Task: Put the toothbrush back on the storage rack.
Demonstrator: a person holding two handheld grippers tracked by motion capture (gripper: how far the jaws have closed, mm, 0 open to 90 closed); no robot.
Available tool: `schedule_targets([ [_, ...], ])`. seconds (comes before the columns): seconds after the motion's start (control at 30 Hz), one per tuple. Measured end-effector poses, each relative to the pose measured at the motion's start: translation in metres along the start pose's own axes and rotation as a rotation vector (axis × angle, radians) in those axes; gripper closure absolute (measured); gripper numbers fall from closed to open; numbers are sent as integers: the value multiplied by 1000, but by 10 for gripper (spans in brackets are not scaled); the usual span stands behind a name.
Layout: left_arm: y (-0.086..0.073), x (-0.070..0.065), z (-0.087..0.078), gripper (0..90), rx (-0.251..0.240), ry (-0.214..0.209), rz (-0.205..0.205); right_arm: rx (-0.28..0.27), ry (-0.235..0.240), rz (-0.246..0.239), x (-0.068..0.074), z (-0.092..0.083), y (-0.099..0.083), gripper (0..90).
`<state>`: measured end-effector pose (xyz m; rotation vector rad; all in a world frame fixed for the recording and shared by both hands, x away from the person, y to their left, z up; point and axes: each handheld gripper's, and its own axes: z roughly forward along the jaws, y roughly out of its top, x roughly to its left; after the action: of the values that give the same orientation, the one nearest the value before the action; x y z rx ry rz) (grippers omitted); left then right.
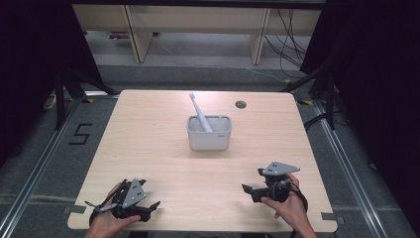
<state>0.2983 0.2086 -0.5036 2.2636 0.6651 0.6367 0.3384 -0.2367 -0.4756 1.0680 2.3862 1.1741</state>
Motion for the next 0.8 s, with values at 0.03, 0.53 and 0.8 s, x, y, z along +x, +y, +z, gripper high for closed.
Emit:
schedule_targets([
  [0.03, 0, 0, 0, 153, 0, 2, 2, 2, -3, 10, 1, -1, -1, 165],
  [0.53, 0, 0, 1, 153, 2, -2, 1, 61, -10, 10, 4, -7, -18, 166],
  [0.8, 1, 2, -2, 152, 20, -4, 25, 75, -6, 17, 7, -8, -25, 166],
])
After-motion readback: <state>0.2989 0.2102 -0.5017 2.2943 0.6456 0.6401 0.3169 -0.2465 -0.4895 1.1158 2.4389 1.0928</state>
